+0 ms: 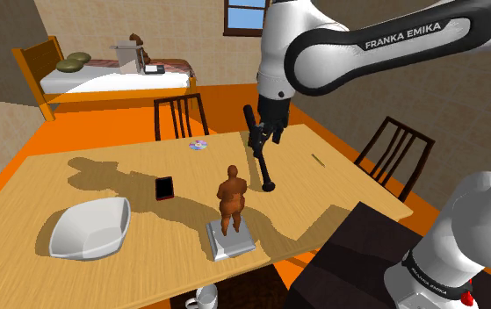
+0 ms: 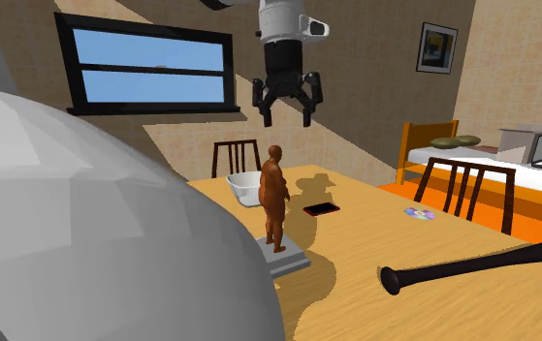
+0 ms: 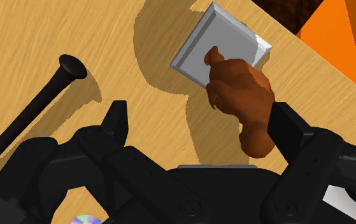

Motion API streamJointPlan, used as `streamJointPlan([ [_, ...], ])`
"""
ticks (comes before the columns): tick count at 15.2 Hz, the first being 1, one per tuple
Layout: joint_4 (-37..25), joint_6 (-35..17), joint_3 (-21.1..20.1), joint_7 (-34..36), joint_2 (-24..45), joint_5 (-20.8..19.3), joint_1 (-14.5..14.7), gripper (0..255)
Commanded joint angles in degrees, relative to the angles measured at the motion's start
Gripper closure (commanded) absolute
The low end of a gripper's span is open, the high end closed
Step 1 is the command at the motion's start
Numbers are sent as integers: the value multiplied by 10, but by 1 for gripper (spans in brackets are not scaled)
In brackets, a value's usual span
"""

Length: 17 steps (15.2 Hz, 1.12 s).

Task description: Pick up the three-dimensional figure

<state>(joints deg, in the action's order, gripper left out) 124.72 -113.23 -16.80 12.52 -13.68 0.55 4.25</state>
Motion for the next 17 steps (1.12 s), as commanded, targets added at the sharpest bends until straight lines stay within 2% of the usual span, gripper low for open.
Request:
streamJointPlan([
  [1, -27, -11, -13, 22, 38, -8, 3, 0],
  [7, -126, -33, -42, 87, 167, -50, 19, 0],
  [16, -90, -88, -40, 96, 187, -60, 21, 0],
  [17, -92, -87, -40, 96, 187, -61, 21, 255],
])
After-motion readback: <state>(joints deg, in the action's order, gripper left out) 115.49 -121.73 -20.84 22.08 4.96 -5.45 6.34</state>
